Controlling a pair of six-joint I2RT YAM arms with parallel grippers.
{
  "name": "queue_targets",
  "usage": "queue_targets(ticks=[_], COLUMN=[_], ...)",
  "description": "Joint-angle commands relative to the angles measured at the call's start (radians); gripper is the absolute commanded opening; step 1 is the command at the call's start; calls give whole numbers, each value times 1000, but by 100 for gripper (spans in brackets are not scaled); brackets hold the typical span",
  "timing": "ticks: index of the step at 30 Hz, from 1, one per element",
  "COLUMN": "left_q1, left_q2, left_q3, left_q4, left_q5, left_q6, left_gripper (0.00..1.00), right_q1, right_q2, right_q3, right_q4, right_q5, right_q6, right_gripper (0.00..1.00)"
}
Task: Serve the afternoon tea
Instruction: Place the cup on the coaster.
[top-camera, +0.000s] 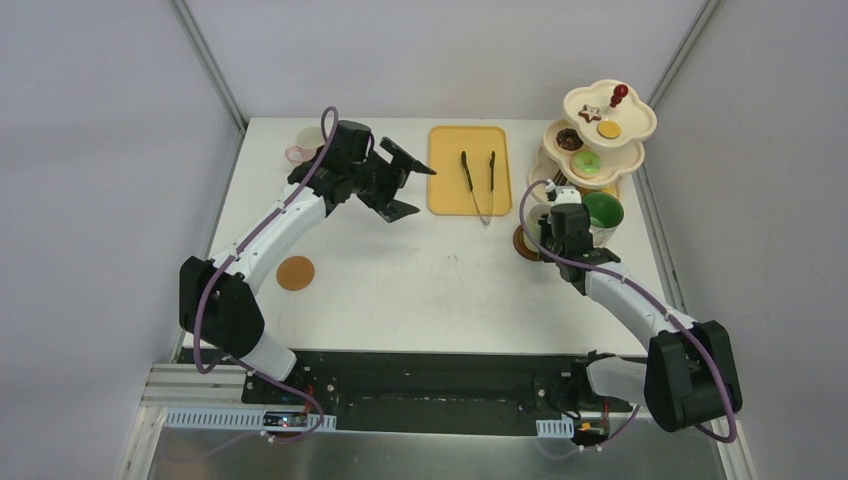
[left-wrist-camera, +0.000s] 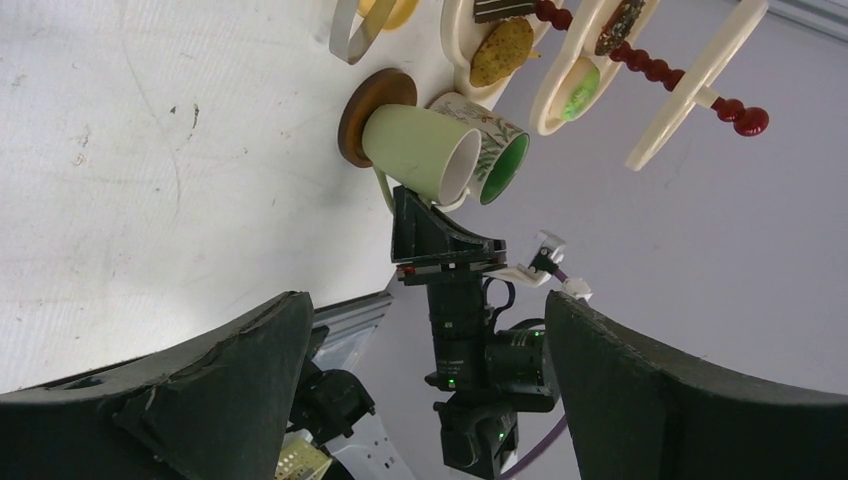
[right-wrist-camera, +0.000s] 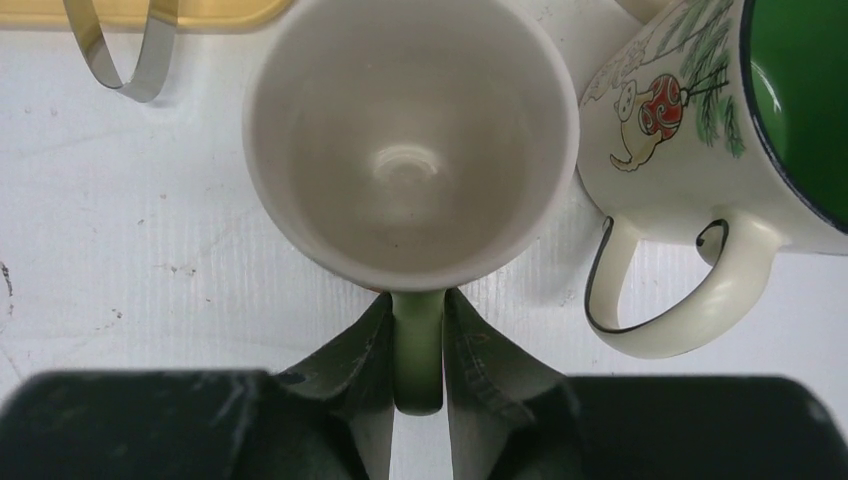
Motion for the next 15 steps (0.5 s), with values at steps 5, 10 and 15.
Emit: queue_targets(ticks=[5, 10, 15], left_q1=[20, 22, 22], left_q2=[-9, -6, -3], left_q3=[-14, -4, 23], left_q4=[49, 35, 6], left_q5=[37, 33, 15], left_q6=[-9, 11, 65], left_gripper=[89, 89, 89], right_q1=[-1, -1, -1], right_q2=[-31, -51, -94], right_q3=[27, 68, 100], right_q4=[-25, -105, -190], right_q5=[9, 10, 0], right_q6=[28, 61, 99], right_gripper=[42, 61, 78])
